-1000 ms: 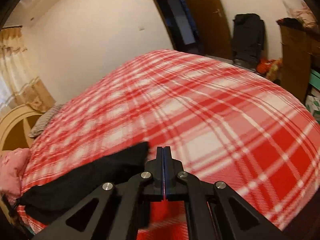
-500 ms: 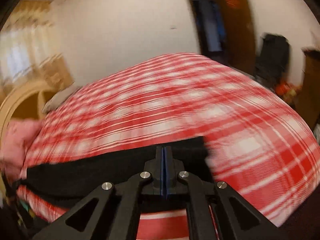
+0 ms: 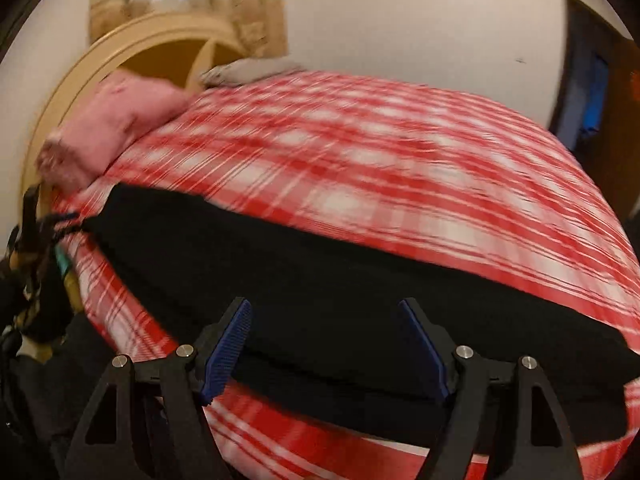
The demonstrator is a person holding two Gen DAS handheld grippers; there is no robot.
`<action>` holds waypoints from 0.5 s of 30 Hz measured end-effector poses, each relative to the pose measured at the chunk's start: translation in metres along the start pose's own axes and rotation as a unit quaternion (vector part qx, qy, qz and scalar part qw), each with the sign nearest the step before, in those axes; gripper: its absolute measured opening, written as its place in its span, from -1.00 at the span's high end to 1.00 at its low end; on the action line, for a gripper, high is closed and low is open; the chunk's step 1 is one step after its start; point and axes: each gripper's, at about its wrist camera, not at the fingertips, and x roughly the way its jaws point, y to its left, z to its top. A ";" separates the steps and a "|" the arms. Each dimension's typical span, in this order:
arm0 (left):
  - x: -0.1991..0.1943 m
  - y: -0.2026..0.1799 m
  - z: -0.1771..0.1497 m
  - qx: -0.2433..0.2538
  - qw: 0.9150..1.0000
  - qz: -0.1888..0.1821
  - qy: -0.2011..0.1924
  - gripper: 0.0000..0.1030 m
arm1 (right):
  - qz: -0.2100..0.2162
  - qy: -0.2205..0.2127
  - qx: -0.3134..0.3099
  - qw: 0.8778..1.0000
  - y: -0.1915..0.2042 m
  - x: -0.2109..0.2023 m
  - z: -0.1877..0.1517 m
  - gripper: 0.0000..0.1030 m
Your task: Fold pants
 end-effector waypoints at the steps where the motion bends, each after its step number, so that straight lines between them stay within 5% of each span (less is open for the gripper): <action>1: -0.004 0.005 0.001 -0.011 1.000 -0.002 -0.003 -0.44 | 0.004 0.004 -0.006 1.000 0.006 0.005 0.001 -0.49; 8: -0.006 0.008 0.039 -0.079 0.993 -0.072 -0.041 -0.36 | 0.006 0.013 -0.037 0.999 0.035 0.026 0.007 -0.49; 11: 0.016 -0.004 0.057 -0.074 0.994 -0.077 -0.020 -0.13 | 0.012 0.010 -0.043 0.999 0.046 0.027 0.008 -0.49; 15: 0.056 -0.018 0.073 -0.060 0.997 -0.047 0.025 -0.08 | 0.021 0.004 -0.051 0.998 0.057 0.026 0.008 -0.49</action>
